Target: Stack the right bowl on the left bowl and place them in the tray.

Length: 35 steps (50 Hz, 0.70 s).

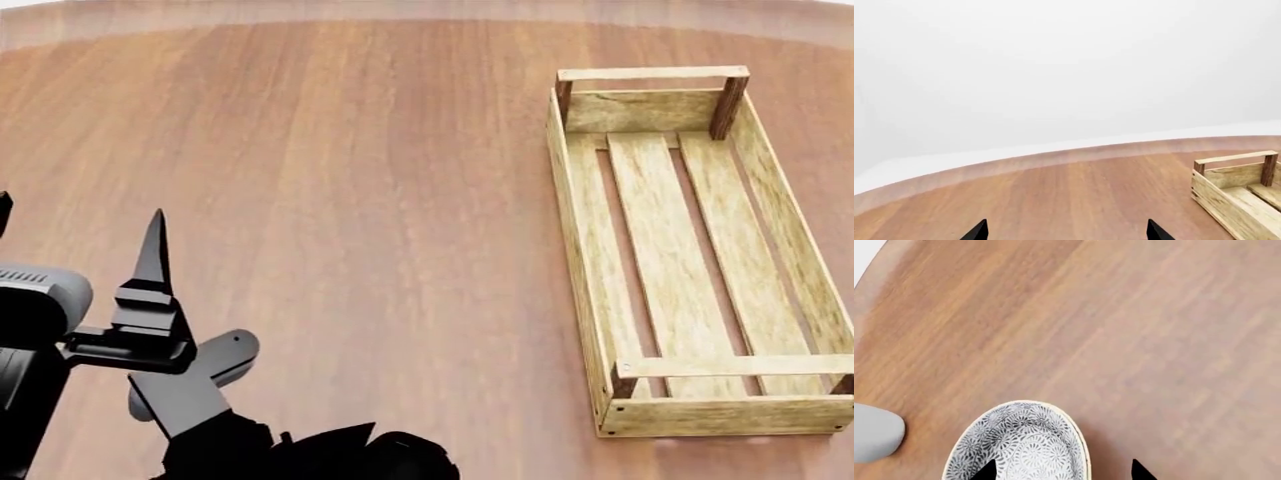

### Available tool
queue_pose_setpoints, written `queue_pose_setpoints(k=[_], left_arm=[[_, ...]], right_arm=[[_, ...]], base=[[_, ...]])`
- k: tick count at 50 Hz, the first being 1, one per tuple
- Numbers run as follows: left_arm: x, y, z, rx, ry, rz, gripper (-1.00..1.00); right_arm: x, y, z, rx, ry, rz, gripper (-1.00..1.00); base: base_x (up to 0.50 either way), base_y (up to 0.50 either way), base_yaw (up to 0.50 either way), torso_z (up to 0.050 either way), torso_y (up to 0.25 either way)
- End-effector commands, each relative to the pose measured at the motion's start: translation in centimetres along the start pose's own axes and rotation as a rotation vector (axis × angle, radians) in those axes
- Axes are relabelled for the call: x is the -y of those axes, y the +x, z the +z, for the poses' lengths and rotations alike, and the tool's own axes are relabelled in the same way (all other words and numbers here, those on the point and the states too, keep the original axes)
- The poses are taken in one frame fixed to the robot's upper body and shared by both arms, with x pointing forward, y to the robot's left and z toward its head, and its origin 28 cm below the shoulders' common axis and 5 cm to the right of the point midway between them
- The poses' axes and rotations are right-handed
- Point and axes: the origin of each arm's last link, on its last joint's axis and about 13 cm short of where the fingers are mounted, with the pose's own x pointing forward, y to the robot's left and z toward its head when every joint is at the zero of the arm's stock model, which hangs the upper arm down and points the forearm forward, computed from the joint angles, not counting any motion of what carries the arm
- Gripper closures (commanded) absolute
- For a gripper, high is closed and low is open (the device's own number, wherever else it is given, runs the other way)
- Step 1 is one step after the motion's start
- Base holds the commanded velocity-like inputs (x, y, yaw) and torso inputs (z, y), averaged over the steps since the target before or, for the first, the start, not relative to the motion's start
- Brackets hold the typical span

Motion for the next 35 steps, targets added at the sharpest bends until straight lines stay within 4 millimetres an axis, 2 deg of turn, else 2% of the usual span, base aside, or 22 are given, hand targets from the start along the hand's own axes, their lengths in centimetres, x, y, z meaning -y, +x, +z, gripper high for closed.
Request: queue_pose_setpoints(k=[1, 13, 19, 20, 35], left_arm=[[0.1, 0.2, -0.3, -0.024, 0.020, 0.010, -1.00], [0.3, 0.1, -0.2, 0.001, 0.011, -0.009, -1.00], [0.2, 0.1, -0.2, 0.008, -0.001, -0.007, -1.00], [0.2, 0.1, -0.2, 0.009, -0.002, -0.007, -1.00], [0.1, -0.1, -0.6, 0.001, -0.003, -0.006, -1.00]], right_arm=[[0.4, 0.0, -0.1, -0.015, 0.017, -0.002, -1.00], [0.2, 0.0, -0.5, -0.035, -0.004, 0.023, -1.00], [0.2, 0.2, -0.7, -0.025, -0.022, 0.016, -1.00], [0.2, 0.2, -0.7, -0.026, -0.021, 0.025, 1.00], [0.2, 0.4, -1.2, -0.023, -0.040, 0.048, 1.00]], base=[[0.00, 0.00, 0.00, 0.000, -0.250], [0.00, 0.00, 0.00, 0.000, -0.247], [0.00, 0.00, 0.00, 0.000, 0.000], [0.00, 0.00, 0.00, 0.000, 0.000], [0.00, 0.00, 0.00, 0.000, 0.000]])
